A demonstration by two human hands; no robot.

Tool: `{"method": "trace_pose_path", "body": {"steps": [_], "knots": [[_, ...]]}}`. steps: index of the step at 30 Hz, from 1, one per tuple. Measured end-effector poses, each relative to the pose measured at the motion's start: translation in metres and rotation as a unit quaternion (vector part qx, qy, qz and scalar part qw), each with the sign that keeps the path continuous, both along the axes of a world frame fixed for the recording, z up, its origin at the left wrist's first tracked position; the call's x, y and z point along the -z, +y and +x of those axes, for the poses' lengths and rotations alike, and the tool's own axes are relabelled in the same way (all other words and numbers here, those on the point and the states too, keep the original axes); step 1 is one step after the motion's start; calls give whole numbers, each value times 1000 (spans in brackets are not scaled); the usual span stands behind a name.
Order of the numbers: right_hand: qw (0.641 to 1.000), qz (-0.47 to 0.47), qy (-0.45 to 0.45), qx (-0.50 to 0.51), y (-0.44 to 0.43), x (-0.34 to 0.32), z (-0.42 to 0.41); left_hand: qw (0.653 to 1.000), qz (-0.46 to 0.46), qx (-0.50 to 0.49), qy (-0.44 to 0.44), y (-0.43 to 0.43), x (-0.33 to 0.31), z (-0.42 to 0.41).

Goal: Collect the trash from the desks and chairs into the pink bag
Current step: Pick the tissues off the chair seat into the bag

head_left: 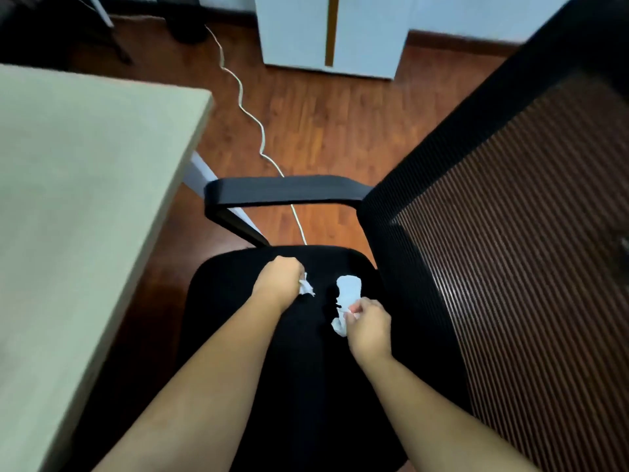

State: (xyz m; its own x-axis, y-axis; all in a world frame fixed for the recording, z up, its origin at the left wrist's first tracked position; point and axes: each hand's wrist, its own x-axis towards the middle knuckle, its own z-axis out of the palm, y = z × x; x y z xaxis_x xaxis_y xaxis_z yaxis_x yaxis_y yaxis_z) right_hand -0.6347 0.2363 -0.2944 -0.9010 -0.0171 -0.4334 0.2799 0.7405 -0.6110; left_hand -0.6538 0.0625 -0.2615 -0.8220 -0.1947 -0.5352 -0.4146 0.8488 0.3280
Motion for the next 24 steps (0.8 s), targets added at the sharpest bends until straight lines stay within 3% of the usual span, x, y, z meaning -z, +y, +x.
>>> {"method": "trace_pose_path", "body": {"steps": [7, 14, 20, 24], "knots": [[989, -83, 110, -53, -57, -144, -19, 981, -36, -118, 150, -59, -160, 41], [937, -195, 220, -188, -145, -281, 27, 925, -96, -226, 291, -97, -297, 138], [897, -288, 196, -270, -222, -337, 108, 887, -210, -297, 283, -146, -328, 244], [890, -299, 147, -312, -276, -336, 158, 851, -219, -386, 283, -187, -318, 304]]}}
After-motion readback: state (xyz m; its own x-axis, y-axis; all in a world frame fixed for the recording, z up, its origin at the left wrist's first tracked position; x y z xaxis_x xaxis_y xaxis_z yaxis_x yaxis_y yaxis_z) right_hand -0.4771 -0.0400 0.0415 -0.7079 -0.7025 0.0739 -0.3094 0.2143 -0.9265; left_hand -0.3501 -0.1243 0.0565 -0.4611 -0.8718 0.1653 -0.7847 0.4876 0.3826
